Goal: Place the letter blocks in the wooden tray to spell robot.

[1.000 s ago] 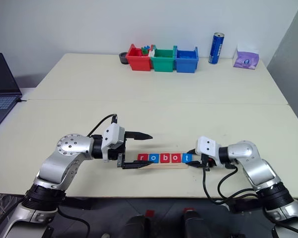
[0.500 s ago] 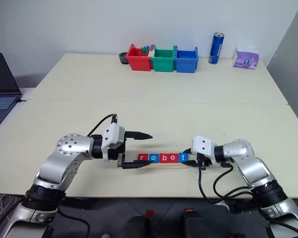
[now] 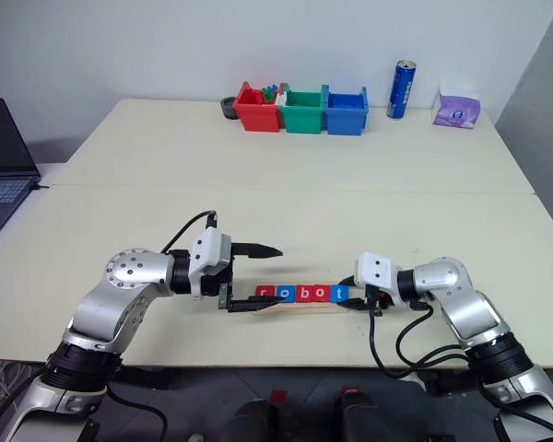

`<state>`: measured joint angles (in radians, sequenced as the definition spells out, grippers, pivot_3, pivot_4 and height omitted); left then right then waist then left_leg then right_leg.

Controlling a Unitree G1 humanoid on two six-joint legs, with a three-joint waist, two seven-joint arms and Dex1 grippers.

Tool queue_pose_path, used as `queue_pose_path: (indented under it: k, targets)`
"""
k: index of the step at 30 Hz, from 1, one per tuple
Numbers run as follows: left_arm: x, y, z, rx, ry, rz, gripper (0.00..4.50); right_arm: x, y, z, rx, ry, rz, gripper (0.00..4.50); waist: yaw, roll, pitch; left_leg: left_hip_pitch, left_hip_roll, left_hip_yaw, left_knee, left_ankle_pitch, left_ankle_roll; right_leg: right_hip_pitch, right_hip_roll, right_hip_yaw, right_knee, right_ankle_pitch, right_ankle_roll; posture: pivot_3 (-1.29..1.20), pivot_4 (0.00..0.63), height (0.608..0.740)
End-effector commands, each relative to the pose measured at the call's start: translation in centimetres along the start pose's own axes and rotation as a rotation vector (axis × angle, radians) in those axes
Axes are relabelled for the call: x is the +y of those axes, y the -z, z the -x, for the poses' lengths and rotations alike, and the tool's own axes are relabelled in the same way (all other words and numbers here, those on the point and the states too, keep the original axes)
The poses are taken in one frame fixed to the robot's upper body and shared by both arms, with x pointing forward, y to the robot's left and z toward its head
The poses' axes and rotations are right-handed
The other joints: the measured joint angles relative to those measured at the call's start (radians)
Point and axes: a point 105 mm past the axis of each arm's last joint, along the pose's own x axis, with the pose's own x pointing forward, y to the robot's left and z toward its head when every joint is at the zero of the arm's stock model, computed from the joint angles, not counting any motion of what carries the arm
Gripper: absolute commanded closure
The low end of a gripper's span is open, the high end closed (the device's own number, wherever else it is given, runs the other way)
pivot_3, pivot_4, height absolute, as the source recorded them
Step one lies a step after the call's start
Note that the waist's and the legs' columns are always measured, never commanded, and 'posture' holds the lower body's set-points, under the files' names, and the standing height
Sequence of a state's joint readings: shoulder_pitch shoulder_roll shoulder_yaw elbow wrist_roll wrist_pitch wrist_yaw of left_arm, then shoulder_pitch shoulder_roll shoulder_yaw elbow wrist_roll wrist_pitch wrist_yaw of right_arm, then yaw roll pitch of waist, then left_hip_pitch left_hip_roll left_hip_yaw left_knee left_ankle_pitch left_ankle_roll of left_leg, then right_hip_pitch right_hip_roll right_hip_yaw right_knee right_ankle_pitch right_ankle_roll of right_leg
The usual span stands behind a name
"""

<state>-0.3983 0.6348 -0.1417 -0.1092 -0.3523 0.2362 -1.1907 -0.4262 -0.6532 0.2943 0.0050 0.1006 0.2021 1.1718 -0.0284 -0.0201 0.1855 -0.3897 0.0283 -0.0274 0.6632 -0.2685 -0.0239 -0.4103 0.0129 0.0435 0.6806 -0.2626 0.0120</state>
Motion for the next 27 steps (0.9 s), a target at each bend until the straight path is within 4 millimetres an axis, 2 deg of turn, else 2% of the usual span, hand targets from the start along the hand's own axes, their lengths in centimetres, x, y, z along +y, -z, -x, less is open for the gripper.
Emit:
queue_pose_path:
  k: [1,8,9,15,27]
  targets:
    - [0.2,-0.9,0.1,-0.018,-0.003,-0.041,0.0,-0.5,-1.0,0.4,-0.021,0.008,0.042,2.69,0.0,0.0,0.0,0.0,0.0,0.0,0.0,0.0,0.0,0.0,0.0,0.0,0.0,0.0,0.0,0.0,0.15,0.74]
    - [0.2,-0.7,0.0,-0.016,-0.006,-0.039,0.0,-1.0,-1.3,0.7,-0.034,0.032,0.029,0.26,0.0,0.0,0.0,0.0,0.0,0.0,0.0,0.0,0.0,0.0,0.0,0.0,0.0,0.0,0.0,0.0,0.15,0.74]
    - [0.2,-0.7,0.0,-0.017,-0.007,-0.039,0.0,-1.2,-1.4,0.7,-0.039,0.04,0.027,0.03,0.0,0.0,0.0,0.0,0.0,0.0,0.0,0.0,0.0,0.0,0.0,0.0,0.0,0.0,0.0,0.0,0.15,0.74]
    - [0.2,-0.6,-0.1,-0.019,-0.007,-0.037,0.0,-2.3,-1.7,1.8,-0.049,0.096,-0.014,0.03,0.0,0.0,0.0,0.0,0.0,0.0,0.0,0.0,0.0,0.0,0.0,0.0,0.0,0.0,-0.001,0.0,0.15,0.74]
    - [0.3,-0.6,-0.1,-0.019,-0.002,-0.038,0.0,-1.8,-0.8,1.6,-0.028,0.093,-0.021,0.03,0.0,0.0,0.0,0.0,0.0,0.0,0.0,0.0,0.0,0.0,0.0,0.0,0.0,0.0,-0.001,0.0,0.15,0.74]
